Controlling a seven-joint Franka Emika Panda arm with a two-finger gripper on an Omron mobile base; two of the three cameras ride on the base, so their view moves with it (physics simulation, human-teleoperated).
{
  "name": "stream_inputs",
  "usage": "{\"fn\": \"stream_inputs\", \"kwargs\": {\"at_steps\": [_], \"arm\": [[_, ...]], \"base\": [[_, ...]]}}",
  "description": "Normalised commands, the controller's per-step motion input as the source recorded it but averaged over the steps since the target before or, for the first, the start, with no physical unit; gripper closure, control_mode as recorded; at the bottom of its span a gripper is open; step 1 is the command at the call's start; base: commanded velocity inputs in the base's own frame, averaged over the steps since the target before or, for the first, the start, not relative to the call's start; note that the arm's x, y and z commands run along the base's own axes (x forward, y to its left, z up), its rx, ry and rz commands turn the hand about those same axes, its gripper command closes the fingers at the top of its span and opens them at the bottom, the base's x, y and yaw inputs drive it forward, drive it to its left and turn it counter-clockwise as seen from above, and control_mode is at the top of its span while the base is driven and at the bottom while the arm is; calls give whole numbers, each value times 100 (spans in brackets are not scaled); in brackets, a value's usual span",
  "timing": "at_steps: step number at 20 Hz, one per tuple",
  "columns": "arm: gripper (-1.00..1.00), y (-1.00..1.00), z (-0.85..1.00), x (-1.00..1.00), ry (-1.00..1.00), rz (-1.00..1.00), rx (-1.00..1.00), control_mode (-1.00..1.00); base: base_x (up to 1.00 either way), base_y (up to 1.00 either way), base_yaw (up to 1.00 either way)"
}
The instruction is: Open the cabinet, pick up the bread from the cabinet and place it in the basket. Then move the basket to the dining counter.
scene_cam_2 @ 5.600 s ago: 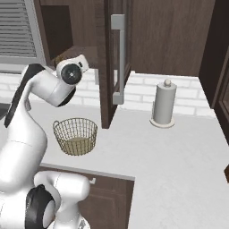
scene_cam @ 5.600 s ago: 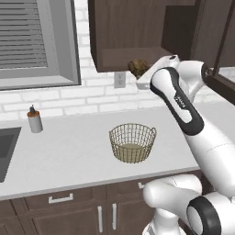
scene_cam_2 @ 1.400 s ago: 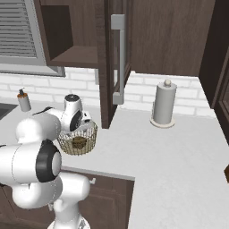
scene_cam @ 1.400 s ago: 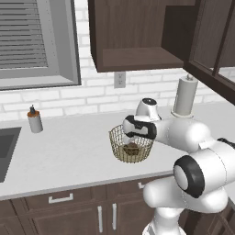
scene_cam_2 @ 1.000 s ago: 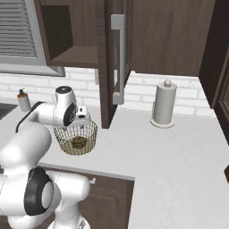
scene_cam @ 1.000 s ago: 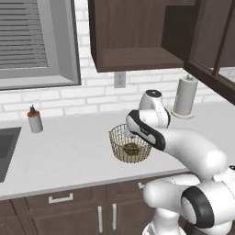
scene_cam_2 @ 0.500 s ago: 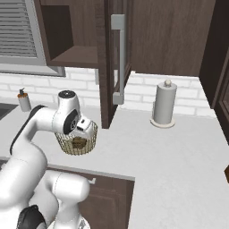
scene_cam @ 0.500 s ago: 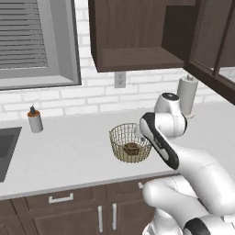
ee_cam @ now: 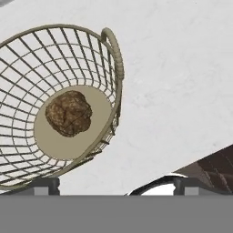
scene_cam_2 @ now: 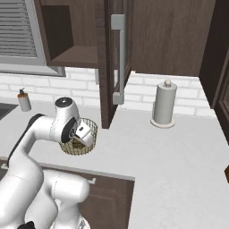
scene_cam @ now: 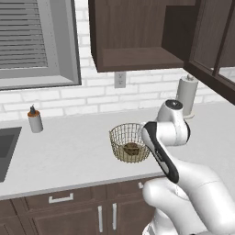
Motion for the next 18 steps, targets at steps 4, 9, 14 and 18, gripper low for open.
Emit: {"fn": "stream_inputs", "kwargs": {"at_steps": [4, 9, 14, 18], "arm": [[-100, 0, 0, 24, 0, 0, 1, -100], [-100, 0, -8, 24, 0, 0, 0, -100], [-100, 0, -24, 20, 4, 0, 0, -100], [-100, 0, -19, 23, 4, 0, 0, -100]], "base": [[0, 0, 0], [0, 0, 0], [0, 0, 0], [0, 0, 0]]}}
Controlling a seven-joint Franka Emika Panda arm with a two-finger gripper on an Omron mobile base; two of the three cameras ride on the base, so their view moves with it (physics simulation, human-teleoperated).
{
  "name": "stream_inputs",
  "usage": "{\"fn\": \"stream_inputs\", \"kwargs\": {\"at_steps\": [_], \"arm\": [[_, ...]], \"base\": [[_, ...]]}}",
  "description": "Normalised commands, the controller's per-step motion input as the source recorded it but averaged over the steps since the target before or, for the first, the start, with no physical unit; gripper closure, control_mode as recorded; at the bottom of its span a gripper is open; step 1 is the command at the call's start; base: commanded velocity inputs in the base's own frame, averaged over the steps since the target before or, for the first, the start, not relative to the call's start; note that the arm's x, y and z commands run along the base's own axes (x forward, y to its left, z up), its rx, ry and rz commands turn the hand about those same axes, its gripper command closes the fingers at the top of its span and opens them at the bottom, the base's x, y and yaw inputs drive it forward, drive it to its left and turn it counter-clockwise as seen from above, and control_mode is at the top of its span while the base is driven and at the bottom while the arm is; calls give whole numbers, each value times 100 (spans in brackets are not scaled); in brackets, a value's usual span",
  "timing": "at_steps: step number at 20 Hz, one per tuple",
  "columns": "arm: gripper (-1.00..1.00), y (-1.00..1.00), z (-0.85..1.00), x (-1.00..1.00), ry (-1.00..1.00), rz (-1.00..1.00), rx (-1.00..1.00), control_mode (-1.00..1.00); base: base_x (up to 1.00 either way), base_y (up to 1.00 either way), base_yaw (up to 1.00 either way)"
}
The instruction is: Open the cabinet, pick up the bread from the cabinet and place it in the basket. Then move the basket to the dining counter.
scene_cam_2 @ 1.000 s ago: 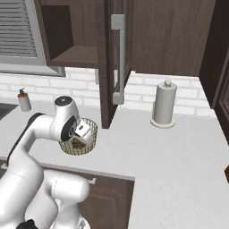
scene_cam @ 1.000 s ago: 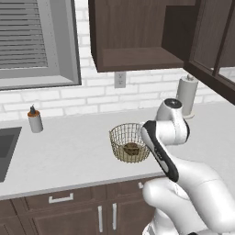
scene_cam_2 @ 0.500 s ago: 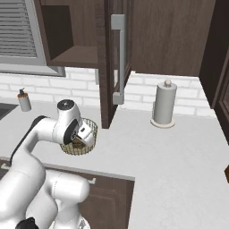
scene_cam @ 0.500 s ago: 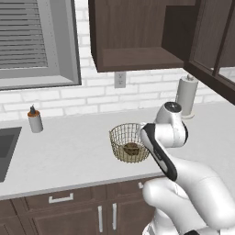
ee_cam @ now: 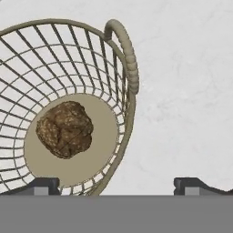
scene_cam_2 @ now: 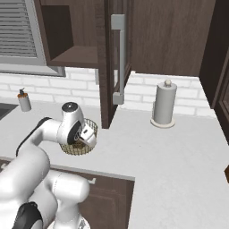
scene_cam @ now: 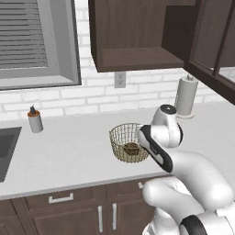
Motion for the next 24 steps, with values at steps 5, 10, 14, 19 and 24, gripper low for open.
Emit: {"fn": "stream_inputs", "kwargs": {"at_steps": [5, 10, 14, 19, 24], "arm": [[-100, 1, -21, 27, 2, 0, 0, -100], [-100, 0, -18, 37, 9, 0, 0, -100], [100, 8, -18, 27, 6, 0, 0, -100], [100, 21, -23, 9, 2, 0, 0, -100], [100, 16, -10, -22, 0, 0, 0, -100]], "base": [[0, 0, 0], [0, 0, 0], [0, 0, 0], [0, 0, 0], [0, 0, 0]]}}
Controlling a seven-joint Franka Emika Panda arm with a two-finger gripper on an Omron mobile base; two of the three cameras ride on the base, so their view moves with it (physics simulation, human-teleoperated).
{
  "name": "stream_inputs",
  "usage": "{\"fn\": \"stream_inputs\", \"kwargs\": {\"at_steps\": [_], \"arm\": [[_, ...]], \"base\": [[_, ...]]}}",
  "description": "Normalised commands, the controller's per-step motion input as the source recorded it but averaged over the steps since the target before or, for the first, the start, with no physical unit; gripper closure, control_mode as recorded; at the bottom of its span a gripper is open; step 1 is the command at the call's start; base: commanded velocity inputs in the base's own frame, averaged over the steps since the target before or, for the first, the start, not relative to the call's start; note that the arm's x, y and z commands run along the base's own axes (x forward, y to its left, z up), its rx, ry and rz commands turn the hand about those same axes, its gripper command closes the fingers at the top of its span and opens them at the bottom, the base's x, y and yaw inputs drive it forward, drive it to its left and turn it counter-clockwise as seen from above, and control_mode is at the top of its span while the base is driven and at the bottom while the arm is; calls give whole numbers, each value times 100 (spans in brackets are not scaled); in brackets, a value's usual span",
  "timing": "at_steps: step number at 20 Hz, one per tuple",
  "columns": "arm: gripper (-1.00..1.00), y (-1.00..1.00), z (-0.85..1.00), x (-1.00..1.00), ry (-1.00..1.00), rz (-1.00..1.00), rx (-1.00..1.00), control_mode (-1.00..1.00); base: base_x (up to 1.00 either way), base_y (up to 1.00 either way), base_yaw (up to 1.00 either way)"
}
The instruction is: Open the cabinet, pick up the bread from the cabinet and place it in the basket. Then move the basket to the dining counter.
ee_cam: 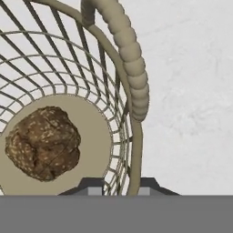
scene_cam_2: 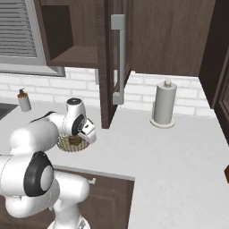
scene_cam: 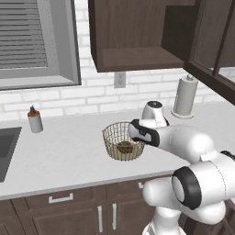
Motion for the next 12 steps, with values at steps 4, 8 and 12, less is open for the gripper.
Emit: {"fn": "stream_inputs", "kwargs": {"at_steps": [4, 8, 12], "arm": [[100, -1, 8, -42, 0, -3, 0, -100], [100, -6, 66, -63, -8, -3, 0, -100], [100, -20, 87, -45, -19, -7, 0, -100]], "base": [[0, 0, 0], [0, 0, 0], [0, 0, 0]]}}
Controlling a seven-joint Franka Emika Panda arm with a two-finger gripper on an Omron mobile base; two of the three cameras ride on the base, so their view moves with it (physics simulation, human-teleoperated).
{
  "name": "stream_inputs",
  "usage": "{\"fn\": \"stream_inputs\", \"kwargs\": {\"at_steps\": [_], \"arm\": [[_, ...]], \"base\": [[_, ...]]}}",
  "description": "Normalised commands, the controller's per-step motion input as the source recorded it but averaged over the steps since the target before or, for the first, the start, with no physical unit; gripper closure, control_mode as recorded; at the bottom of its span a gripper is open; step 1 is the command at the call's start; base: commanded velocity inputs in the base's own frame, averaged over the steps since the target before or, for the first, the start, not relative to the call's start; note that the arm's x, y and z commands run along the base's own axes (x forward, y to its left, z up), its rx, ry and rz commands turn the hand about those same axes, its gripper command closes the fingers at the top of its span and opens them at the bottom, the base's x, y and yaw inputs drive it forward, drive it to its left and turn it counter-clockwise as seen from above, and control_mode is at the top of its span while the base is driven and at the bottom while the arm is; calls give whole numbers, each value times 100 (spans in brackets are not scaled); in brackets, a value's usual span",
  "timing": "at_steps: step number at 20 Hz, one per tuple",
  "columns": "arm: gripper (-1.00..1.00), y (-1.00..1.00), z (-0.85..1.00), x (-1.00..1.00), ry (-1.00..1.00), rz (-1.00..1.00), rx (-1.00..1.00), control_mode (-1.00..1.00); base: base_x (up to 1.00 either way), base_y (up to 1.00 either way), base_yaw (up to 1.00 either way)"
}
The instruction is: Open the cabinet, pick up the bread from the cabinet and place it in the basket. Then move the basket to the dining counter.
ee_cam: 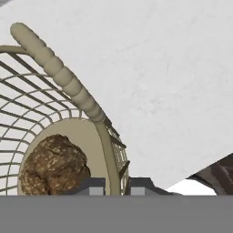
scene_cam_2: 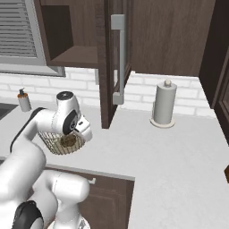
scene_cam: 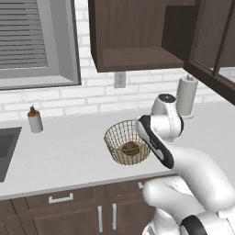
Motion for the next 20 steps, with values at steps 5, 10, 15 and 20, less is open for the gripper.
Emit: {"fn": "stream_inputs", "kwargs": {"at_steps": [5, 10, 15, 20], "arm": [[100, -41, 49, -55, -14, -16, 0, -100], [100, -18, 37, -51, -8, -32, 7, -100], [100, 0, 55, -31, -10, -33, 13, -100], [100, 0, 45, -56, -11, -16, 14, -100]], "base": [[0, 0, 0], [0, 0, 0], [0, 0, 0], [0, 0, 0]]}}
